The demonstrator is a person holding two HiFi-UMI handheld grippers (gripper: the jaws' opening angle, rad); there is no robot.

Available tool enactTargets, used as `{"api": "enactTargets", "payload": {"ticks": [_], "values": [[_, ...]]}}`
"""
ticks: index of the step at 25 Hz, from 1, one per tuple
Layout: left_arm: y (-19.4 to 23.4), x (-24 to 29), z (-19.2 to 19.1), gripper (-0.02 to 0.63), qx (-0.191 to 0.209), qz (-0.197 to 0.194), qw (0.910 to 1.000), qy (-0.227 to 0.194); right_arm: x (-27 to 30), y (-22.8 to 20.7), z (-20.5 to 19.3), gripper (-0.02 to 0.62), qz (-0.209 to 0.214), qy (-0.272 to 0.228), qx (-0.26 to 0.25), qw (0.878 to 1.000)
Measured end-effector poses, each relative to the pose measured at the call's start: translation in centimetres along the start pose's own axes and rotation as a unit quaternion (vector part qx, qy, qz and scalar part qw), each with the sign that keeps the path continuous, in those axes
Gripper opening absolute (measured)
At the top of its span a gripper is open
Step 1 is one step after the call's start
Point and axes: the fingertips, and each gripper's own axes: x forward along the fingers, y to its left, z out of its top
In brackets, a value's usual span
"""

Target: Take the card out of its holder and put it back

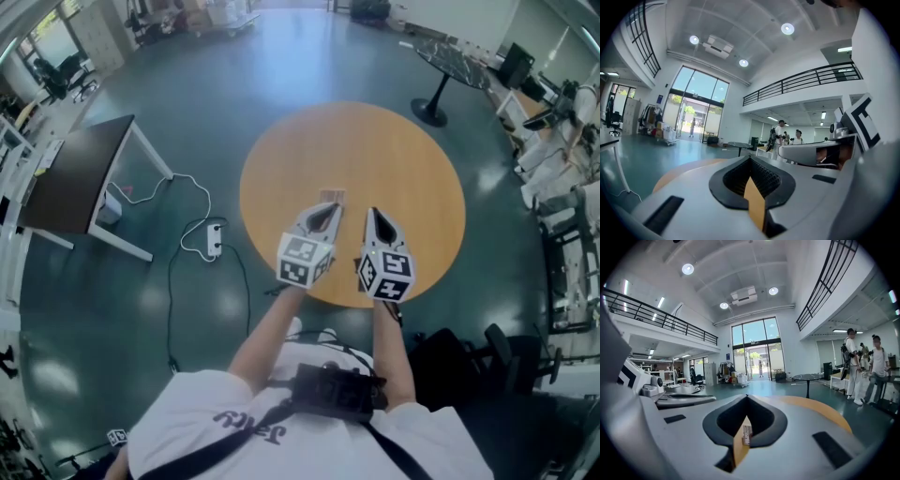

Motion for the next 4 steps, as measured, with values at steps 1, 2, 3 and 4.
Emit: {"api": "enactTargets", "payload": {"ticks": [1, 2, 3, 4], "values": [[-0.22, 0.12, -0.11, 0.011, -0.003, 0.001, 1.0, 0.001, -0.09, -0.25, -0.1, 0.02, 0.001, 0.0, -0.001, 1.0], [-0.43, 0.19, -0.24, 0.011, -0.005, 0.002, 1.0, 0.002, -0.2, -0.48, -0.21, 0.02, 0.002, 0.001, -0.002, 1.0], [-0.63, 0.22, -0.4, 0.011, -0.008, 0.003, 1.0, 0.003, -0.33, -0.69, -0.35, 0.02, 0.002, 0.002, -0.004, 1.0], [-0.83, 0.23, -0.58, 0.01, -0.012, 0.005, 0.9999, 0.004, -0.48, -0.88, -0.5, 0.02, 0.003, 0.003, -0.006, 1.0]]}}
